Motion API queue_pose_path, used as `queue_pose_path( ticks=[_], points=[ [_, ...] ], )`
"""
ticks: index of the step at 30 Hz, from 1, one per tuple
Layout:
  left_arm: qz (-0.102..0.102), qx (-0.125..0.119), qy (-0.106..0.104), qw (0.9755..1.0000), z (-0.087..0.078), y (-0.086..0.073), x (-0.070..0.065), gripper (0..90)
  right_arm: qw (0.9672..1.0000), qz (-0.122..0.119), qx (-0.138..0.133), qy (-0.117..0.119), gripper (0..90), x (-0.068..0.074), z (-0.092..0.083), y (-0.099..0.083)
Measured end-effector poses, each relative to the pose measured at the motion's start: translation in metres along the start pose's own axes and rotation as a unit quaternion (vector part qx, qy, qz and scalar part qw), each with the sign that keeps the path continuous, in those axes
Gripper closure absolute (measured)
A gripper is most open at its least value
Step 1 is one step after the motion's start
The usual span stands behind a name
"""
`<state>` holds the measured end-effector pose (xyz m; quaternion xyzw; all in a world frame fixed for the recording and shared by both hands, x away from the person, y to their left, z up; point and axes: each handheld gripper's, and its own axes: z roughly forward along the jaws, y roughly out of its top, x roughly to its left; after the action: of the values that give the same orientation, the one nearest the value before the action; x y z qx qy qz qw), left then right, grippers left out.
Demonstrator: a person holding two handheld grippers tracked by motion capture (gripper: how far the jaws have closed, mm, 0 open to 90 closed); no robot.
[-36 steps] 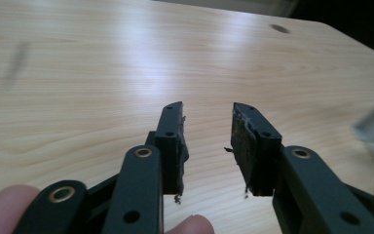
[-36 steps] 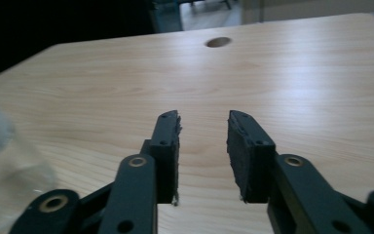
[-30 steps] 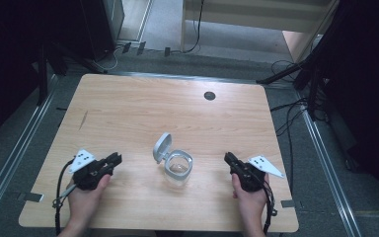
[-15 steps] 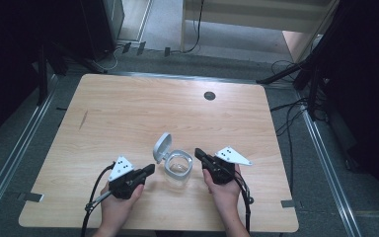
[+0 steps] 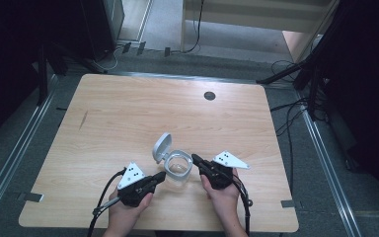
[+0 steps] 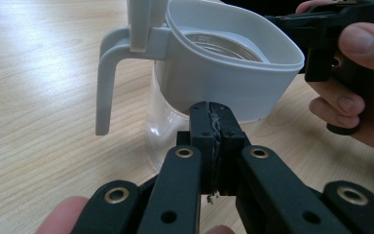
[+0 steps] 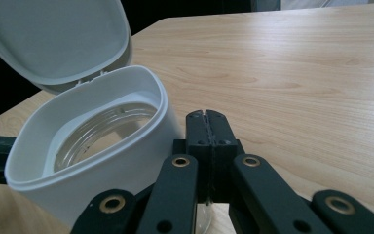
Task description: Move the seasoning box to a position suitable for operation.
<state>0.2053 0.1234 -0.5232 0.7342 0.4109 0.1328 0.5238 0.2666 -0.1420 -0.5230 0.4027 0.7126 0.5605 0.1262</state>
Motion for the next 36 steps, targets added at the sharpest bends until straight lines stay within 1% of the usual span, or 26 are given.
queue_pose_path(
  ticks=[4, 5, 8, 9, 15, 16, 17, 19, 21, 23, 25, 28, 32, 34, 35, 36],
  points=[
    [-0.006, -0.002, 0.003, 1.0, -0.002, 0.0, 0.004, 89.2, 1.0, 0.003, 0.0, 0.002, 90.0, 0.004, -0.003, -0.003],
    [-0.01, -0.004, 0.004, 0.9999, -0.002, 0.0, 0.004, 89.1, 1.0, 0.002, 0.002, 0.001, 90.0, 0.005, -0.004, -0.004],
    [-0.007, -0.004, 0.007, 0.9999, -0.003, 0.001, 0.007, 88.6, 1.0, -0.006, 0.005, 0.005, 90.0, 0.01, -0.004, -0.005],
    [-0.01, -0.005, 0.008, 0.9999, -0.004, 0.001, 0.008, 88.5, 0.9999, -0.011, 0.006, 0.007, 90.0, 0.012, -0.004, -0.005],
    [-0.023, -0.012, 0.025, 0.9994, -0.008, 0.003, 0.021, 86.1, 0.9995, -0.016, 0.008, 0.026, 90.0, 0.02, 0.0, -0.006],
    [-0.025, -0.015, 0.029, 0.9992, -0.008, 0.004, 0.023, 85.4, 0.9995, -0.014, 0.01, 0.026, 90.0, 0.022, 0.001, -0.006],
    [-0.029, -0.014, 0.031, 0.999, -0.008, 0.005, 0.025, 85.2, 0.9995, -0.017, 0.007, 0.024, 90.0, 0.022, 0.002, -0.006],
    [-0.036, -0.018, 0.038, 0.9985, -0.007, 0.006, 0.028, 85.4, 0.9998, -0.017, 0.002, 0.013, 90.0, 0.02, 0.005, -0.003],
    [-0.034, -0.017, 0.04, 0.9985, -0.004, 0.007, 0.028, 86.0, 0.9999, -0.008, -0.005, 0.009, 90.0, 0.018, 0.009, 0.001],
    [-0.03, -0.016, 0.047, 0.9984, -0.002, 0.008, 0.027, 87.4, 0.9998, -0.013, -0.007, 0.01, 90.0, 0.019, 0.013, 0.004],
    [-0.03, -0.015, 0.049, 0.9982, -0.002, 0.008, 0.027, 88.5, 0.9998, -0.021, -0.006, 0.001, 90.0, 0.022, 0.013, 0.004],
    [-0.034, -0.013, 0.05, 0.9981, 0.0, 0.008, 0.029, 89.2, 0.9998, -0.016, -0.004, 0.009, 90.0, 0.023, 0.011, 0.002],
    [-0.035, -0.013, 0.056, 0.9977, 0.0, 0.008, 0.03, 90.0, 0.9998, -0.02, -0.001, 0.008, 90.0, 0.029, 0.008, 0.0],
    [-0.034, -0.012, 0.055, 0.9978, -0.001, 0.008, 0.031, 90.0, 0.9998, -0.018, 0.001, 0.01, 90.0, 0.031, 0.006, -0.002],
    [-0.034, -0.013, 0.055, 0.9978, -0.002, 0.008, 0.032, 89.3, 0.9998, -0.016, 0.002, 0.012, 90.0, 0.032, 0.006, -0.002],
    [-0.034, -0.015, 0.051, 0.998, -0.003, 0.008, 0.034, 87.2, 0.9997, -0.019, 0.0, 0.013, 90.0, 0.033, 0.005, -0.003]
  ],
)
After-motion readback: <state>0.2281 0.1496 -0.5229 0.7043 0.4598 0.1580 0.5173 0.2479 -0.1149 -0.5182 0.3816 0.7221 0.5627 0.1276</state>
